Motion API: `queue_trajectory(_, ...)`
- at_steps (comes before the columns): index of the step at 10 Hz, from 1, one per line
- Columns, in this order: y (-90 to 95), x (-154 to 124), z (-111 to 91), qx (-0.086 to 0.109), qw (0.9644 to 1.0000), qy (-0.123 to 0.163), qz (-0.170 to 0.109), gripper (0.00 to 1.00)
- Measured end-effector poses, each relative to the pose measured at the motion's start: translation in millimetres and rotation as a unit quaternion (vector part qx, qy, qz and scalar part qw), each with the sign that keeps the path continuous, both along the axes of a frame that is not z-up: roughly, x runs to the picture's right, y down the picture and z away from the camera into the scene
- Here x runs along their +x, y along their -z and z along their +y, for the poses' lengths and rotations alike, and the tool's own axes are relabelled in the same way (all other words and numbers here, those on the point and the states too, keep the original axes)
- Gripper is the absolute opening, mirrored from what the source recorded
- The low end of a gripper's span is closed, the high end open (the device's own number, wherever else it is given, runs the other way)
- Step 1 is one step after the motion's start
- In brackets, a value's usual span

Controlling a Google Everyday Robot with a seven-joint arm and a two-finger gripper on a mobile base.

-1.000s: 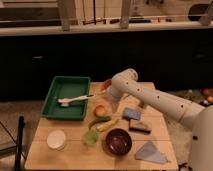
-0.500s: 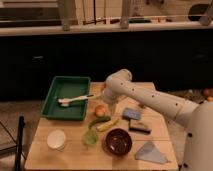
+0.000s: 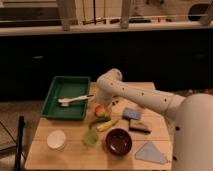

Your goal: Place apple in paper cup

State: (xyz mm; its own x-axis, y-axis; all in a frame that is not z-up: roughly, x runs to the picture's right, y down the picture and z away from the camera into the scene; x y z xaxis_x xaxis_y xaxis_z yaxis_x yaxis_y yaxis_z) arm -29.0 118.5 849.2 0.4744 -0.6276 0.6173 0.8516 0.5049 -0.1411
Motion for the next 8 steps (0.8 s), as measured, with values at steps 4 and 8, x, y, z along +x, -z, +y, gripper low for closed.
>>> queue_trajectory(4, -10.1, -0.3, 7.4, -0.01, 0.9998, 0.014, 0.006, 0.8)
queue_trajectory(8, -18.8, 1.1, 10.1, -0.017, 0.9994, 0.024, 0.019, 0.77)
